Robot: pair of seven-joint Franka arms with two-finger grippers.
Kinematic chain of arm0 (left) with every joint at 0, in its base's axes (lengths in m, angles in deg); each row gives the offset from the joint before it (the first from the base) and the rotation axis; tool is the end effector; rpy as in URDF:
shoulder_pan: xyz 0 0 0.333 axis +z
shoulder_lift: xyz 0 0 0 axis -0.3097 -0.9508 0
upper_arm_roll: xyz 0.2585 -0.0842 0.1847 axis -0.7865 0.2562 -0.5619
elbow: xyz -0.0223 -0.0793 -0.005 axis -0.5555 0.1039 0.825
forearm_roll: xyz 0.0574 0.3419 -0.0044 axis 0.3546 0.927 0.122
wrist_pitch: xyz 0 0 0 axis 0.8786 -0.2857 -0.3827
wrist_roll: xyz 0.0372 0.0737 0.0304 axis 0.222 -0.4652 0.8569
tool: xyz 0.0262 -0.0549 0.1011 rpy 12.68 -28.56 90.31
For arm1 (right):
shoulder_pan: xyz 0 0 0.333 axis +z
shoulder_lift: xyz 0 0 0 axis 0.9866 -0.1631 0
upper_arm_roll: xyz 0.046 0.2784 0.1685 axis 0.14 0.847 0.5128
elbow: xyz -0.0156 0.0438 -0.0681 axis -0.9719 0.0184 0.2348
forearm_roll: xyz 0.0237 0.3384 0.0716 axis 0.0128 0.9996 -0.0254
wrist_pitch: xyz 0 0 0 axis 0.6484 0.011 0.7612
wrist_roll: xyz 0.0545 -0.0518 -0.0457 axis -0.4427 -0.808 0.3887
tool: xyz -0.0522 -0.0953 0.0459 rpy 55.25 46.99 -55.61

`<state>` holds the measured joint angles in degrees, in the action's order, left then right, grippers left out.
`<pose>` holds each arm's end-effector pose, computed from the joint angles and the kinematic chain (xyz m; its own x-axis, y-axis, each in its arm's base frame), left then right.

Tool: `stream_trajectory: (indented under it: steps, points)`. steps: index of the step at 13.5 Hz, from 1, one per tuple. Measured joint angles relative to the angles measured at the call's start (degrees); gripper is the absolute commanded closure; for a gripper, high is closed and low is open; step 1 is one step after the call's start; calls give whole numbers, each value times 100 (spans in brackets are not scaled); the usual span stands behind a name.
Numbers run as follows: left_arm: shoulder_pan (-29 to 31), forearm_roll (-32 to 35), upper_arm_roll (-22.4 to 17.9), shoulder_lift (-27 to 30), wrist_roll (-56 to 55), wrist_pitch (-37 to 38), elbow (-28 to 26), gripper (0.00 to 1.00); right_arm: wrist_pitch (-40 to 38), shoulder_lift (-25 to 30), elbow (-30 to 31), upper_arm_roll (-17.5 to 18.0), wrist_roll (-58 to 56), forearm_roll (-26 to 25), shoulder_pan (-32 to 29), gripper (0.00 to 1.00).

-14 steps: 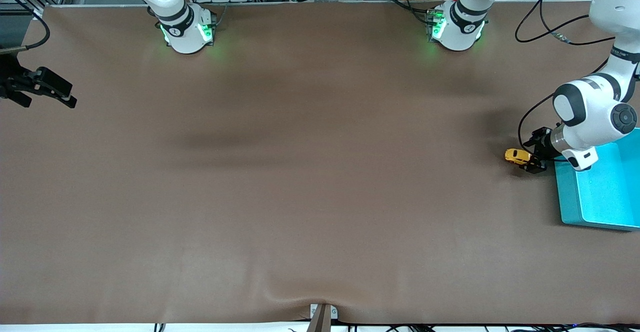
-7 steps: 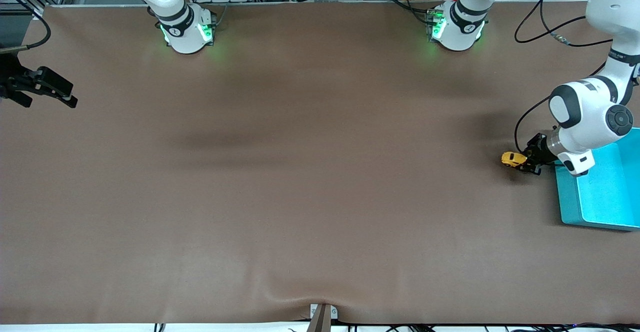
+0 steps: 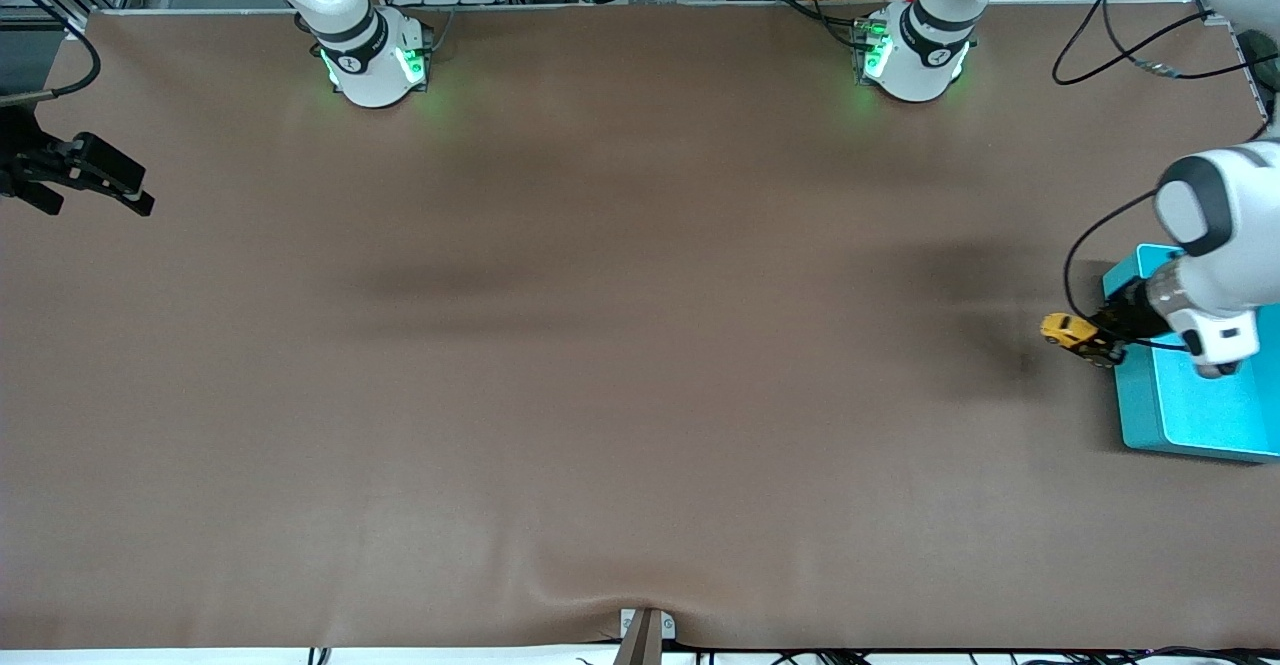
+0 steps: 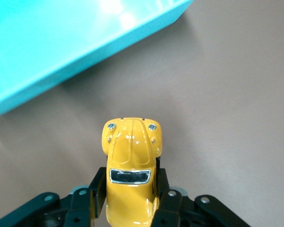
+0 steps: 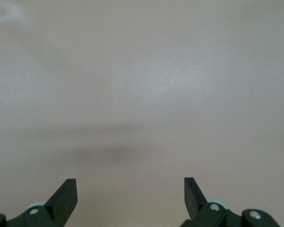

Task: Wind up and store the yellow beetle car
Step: 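Grasp the yellow car with the left gripper and lift it, then carry the car over the blue bin and lower it inside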

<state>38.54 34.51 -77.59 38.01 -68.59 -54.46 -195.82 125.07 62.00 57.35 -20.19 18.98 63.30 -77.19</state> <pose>0.5640 0.1282 0.3517 0.5783 0.8156 -0.0162 0.8157 -0.5778 0.0268 0.4927 -0.0086 0.6467 0.9985 -0.0286 0.0459 -0.0283 -0.9996 -0.0063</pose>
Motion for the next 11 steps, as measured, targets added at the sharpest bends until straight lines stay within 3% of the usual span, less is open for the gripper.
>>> stream_trajectory:
  steps: [5,11]
  points:
    - [253,35,-108,27,1306,865,941,100,1,0,-11,3,0,3,3,0]
    - [1026,409,-138,-152,3505,985,1454,100,1,0,-39,7,0,6,83,0]
